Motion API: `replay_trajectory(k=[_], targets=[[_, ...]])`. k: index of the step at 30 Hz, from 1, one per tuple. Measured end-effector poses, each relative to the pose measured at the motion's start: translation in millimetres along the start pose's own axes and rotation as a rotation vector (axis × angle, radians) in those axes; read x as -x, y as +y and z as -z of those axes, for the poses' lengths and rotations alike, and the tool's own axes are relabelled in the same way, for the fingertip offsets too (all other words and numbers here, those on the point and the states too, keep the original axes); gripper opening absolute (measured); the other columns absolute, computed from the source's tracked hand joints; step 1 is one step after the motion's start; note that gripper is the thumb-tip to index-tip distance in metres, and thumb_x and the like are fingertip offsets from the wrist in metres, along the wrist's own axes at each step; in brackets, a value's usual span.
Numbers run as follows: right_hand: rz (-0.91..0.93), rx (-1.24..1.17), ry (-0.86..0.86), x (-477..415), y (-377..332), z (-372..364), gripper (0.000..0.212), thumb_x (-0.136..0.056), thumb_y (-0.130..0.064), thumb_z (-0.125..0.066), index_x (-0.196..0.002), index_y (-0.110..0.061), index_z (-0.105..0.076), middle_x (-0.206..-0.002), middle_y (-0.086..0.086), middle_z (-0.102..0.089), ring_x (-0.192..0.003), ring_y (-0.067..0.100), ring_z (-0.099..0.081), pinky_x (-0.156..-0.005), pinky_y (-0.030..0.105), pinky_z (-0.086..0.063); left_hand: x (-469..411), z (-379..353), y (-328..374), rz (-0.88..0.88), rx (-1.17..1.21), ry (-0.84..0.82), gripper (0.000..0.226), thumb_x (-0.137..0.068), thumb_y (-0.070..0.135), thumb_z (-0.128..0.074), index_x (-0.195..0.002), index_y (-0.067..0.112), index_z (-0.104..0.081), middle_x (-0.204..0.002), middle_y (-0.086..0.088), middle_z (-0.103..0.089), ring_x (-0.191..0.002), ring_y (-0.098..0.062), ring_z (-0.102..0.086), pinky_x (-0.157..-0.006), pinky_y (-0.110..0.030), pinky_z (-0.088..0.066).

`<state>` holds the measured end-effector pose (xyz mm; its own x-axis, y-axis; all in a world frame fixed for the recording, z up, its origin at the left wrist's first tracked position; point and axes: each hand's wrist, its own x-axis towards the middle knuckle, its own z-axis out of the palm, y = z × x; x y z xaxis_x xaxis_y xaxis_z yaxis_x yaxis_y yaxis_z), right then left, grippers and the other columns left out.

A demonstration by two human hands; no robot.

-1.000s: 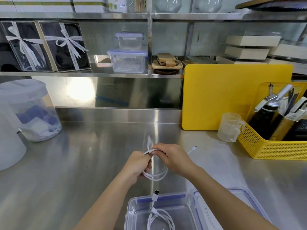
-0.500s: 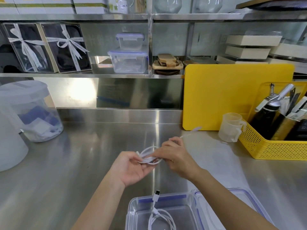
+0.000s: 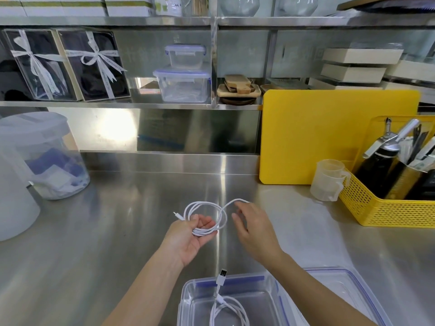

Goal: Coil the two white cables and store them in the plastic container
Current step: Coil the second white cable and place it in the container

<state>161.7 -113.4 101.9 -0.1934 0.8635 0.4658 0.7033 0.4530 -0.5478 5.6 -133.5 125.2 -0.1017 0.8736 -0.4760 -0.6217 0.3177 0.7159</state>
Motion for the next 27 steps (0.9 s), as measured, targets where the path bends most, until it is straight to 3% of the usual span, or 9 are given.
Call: replay_trajectory(k=[2, 5, 9, 12, 15, 18, 21, 25, 27], targets=[[-0.233, -0.141, -0.097, -2, -3, -2, 0.021, -0.093, -0.028, -0.047, -0.108, -0.016, -0.056, -0.100, 0.004, -0.063, -0.090, 0.017, -0.058, -0.085, 0.039, -0.053, 4, -3, -3, -0.028, -0.068, -0.004, 0.027, -0.099, 0.004, -0.034, -0.080, -0.005, -0.052, -0.076, -0.018, -0.056, -0.074, -0.029, -0.059, -0.058, -0.041, -0.058], [-0.244, -0.096, -0.152, -5, -8, -6, 0.017, -0.093, -0.031, -0.046, -0.094, -0.015, -0.052, -0.086, 0.002, -0.058, -0.076, 0.014, -0.055, -0.073, 0.034, -0.053, 7, -5, -7, -0.105, -0.228, -0.017, 0.021, -0.098, 0.001, -0.036, -0.084, -0.001, -0.051, -0.074, -0.018, -0.054, -0.070, -0.028, -0.059, -0.061, -0.043, -0.059], [-0.341, -0.162, -0.204, -11, -12, -7, 0.022, -0.085, -0.027, -0.059, -0.077, -0.012, -0.046, -0.067, -0.001, -0.045, -0.060, 0.013, -0.042, -0.059, 0.029, -0.038, 7, -4, -12, -0.193, -0.452, -0.082, 0.019, -0.097, 0.000, -0.037, -0.086, 0.003, -0.052, -0.066, -0.012, -0.057, -0.062, -0.021, -0.062, -0.063, -0.038, -0.057], [-0.444, -0.304, -0.199, -14, -10, -4, 0.001, -0.082, -0.010, -0.061, -0.081, -0.010, -0.061, -0.067, -0.001, -0.055, -0.062, 0.014, -0.051, -0.061, 0.027, -0.044, 9, -5, -16, -0.179, -0.561, -0.137, 0.020, -0.097, 0.000, -0.038, -0.084, 0.006, -0.052, -0.068, -0.011, -0.057, -0.056, -0.016, -0.063, -0.064, -0.040, -0.058], [-0.498, -0.442, -0.229, -13, -12, -3, 0.013, -0.081, 0.002, -0.058, -0.083, -0.008, -0.066, -0.071, 0.002, -0.064, -0.064, 0.012, -0.060, -0.066, 0.025, -0.051, 6, -6, -19, -0.231, -0.670, -0.060, 0.019, -0.096, 0.005, -0.043, -0.081, 0.010, -0.052, -0.073, -0.009, -0.057, -0.057, -0.015, -0.060, -0.064, -0.036, -0.056], [-0.521, -0.661, -0.246, -11, -15, 2, 0.014, -0.080, 0.008, -0.058, -0.078, -0.004, -0.064, -0.069, 0.008, -0.065, -0.059, 0.012, -0.063, -0.060, 0.018, -0.052, 1, -4, -21, -0.366, -0.867, 0.060, 0.019, -0.094, 0.013, -0.048, -0.075, 0.011, -0.048, -0.071, -0.008, -0.047, -0.062, -0.017, -0.045, -0.057, -0.025, -0.036], [-0.561, -0.833, -0.273, -10, -16, 7, 0.018, -0.080, 0.010, -0.058, -0.074, -0.006, -0.062, -0.065, 0.008, -0.065, -0.056, 0.011, -0.063, -0.055, 0.018, -0.052, -2, 1, -22, -0.318, -0.864, 0.051, 0.016, -0.093, 0.020, -0.051, -0.082, 0.010, -0.054, -0.076, -0.006, -0.055, -0.070, -0.016, -0.051, -0.064, -0.025, -0.039], [-0.445, -0.483, -0.184, -8, -14, 2, 0.023, -0.081, -0.001, -0.063, -0.097, -0.016, -0.054, -0.084, -0.003, -0.059, -0.069, 0.007, -0.058, -0.064, 0.015, -0.047, -4, 7, -21, -0.266, -0.707, -0.004, 0.013, -0.092, 0.015, -0.054, -0.085, 0.006, -0.059, -0.075, -0.009, -0.065, -0.068, -0.020, -0.061, -0.067, -0.031, -0.049], [-0.171, -0.150, -0.084, -5, -13, 2, 0.032, -0.081, -0.006, -0.064, -0.107, -0.019, -0.052, -0.093, -0.006, -0.054, -0.073, 0.010, -0.056, -0.065, 0.017, -0.047, -3, 8, -19, -0.221, -0.647, -0.050, 0.012, -0.093, 0.013, -0.053, -0.088, 0.003, -0.058, -0.075, -0.011, -0.067, -0.066, -0.022, -0.064, -0.067, -0.034, -0.054]])
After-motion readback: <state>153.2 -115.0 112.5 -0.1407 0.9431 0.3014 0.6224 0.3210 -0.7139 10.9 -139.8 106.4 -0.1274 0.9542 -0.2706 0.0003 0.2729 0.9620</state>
